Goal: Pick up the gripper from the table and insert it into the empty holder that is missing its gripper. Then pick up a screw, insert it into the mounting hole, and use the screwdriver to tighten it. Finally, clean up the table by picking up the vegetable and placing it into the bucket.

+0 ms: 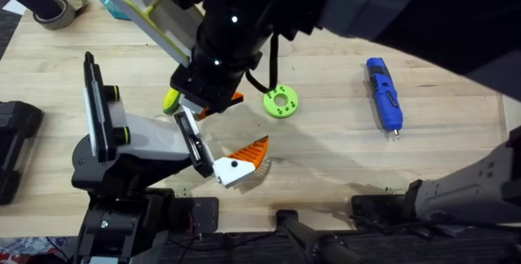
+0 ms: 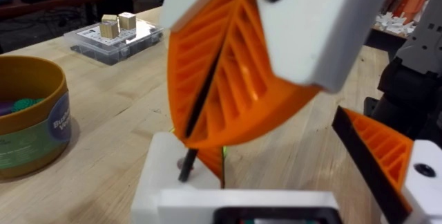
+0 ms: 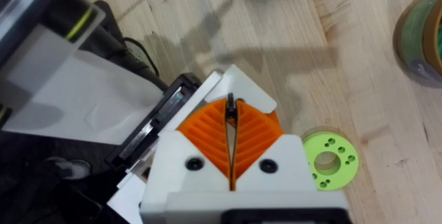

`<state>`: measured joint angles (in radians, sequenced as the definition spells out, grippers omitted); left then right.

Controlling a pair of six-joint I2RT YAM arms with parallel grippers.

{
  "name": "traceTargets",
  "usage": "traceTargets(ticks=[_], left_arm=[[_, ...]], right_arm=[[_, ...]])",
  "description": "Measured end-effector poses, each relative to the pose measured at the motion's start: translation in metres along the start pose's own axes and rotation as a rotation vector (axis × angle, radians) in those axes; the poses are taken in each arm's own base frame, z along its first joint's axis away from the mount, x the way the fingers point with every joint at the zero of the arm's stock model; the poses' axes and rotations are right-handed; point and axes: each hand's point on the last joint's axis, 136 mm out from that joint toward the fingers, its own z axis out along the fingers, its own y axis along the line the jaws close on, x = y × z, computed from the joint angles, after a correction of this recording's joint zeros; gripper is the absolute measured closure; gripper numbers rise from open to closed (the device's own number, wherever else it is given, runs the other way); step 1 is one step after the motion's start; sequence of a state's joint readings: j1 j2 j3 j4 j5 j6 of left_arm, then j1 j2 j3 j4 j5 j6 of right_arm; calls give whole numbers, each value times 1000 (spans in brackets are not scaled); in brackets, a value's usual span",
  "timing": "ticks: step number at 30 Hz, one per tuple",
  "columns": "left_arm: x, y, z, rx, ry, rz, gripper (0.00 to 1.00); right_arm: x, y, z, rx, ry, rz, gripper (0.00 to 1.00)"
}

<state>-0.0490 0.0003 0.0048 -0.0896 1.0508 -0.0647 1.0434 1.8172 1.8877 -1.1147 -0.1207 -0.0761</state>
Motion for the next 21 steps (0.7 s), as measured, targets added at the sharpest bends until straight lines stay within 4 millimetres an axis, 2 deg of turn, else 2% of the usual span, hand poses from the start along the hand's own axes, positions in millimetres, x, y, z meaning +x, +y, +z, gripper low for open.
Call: traceTargets(ticks=[6,14,21], left_arm=[[0,0,0,0,1,-2,15],[0,0,0,0,1,-2,15],[0,0,0,0,1,-2,14]], right_arm=[[0,0,-2,0,0,0,989],[-18,3,-28,6,-65,-24,989],[-6,1,-32,6,-15,-58,989]])
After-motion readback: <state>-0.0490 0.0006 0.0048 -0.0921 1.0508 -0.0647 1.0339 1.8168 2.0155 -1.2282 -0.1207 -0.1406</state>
